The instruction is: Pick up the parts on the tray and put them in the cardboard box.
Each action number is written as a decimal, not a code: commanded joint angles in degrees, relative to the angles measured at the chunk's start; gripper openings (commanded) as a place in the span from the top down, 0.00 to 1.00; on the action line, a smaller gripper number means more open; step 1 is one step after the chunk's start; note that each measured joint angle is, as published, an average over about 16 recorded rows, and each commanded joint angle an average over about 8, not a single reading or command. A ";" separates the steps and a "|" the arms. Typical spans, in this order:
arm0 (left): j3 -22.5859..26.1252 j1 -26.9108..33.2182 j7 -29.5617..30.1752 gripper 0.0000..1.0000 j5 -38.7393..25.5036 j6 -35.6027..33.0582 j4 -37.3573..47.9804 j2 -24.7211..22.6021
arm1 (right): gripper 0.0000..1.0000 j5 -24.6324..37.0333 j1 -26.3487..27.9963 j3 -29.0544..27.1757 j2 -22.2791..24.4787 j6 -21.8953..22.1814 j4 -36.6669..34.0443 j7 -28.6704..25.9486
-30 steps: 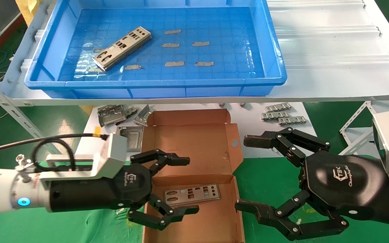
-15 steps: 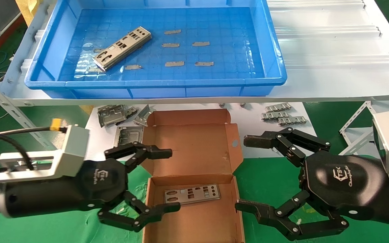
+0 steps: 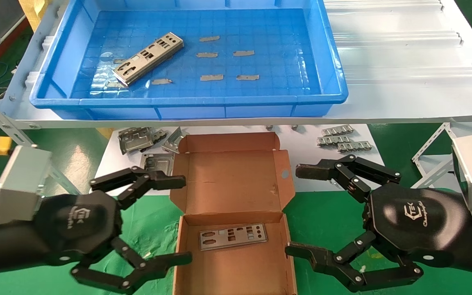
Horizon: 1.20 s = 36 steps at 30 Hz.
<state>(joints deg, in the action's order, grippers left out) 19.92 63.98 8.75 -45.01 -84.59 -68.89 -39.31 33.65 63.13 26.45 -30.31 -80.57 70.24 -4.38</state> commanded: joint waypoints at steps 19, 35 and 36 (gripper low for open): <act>-4.52 -2.85 2.20 0.00 3.79 -1.36 -5.39 4.93 | 0.00 -0.01 -0.01 0.00 0.00 0.02 -0.02 0.00; -4.03 -2.53 2.05 0.00 3.31 -1.17 -4.83 4.43 | 0.00 -0.01 -0.01 0.00 0.00 0.01 -0.02 0.00; -4.02 -2.52 2.05 0.00 3.30 -1.17 -4.81 4.41 | 0.00 -0.01 -0.01 0.00 0.00 0.01 -0.02 0.00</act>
<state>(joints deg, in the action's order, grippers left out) 15.90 61.46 10.80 -41.71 -85.76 -73.71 -34.89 33.64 63.12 26.45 -30.31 -80.55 70.23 -4.38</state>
